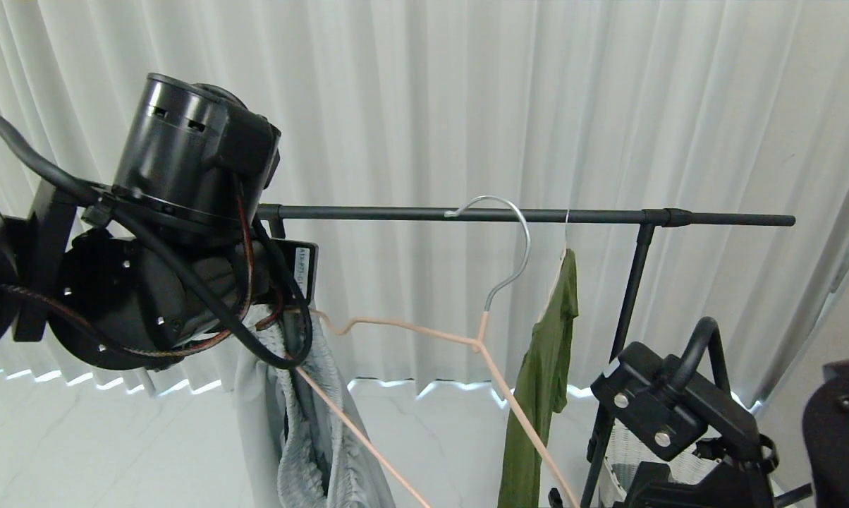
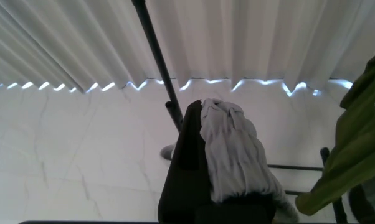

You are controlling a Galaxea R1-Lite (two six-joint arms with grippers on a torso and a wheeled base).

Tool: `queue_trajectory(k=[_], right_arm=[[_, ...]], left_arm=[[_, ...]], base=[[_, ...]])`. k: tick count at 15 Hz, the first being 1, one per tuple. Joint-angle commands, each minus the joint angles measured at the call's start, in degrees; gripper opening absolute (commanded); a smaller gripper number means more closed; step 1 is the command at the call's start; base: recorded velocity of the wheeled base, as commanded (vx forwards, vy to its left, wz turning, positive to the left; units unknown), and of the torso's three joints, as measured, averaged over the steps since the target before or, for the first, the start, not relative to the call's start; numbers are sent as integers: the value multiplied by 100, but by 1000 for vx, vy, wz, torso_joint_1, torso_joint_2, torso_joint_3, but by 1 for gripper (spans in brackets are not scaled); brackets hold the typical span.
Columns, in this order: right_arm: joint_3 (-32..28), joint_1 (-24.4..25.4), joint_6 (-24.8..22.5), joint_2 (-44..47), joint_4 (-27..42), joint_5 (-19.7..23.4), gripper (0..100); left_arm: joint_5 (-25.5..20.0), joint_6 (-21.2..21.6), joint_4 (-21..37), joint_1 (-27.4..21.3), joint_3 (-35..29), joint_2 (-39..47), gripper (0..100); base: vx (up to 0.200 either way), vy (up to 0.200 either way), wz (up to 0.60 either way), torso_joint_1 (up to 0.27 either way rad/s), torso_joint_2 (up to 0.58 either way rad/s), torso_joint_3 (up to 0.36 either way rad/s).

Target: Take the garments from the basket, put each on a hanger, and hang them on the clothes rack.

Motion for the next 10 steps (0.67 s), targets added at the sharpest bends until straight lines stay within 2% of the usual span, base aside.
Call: queue_trajectory(k=[1, 6, 10], right_arm=[[12, 24, 56, 61, -8, -135, 0], [-129, -20, 188, 166, -8, -390, 0], [-525, -117, 179, 579, -17, -443, 0]], left_arm=[[8, -4, 1, 14, 1, 5, 0], [78, 5, 1, -12, 19, 5, 0], [640, -13, 1, -170, 10, -4, 0]], base=[[0, 0, 0, 0, 0, 0], [0, 0, 0, 0, 0, 0], [0, 0, 0, 0, 0, 0]])
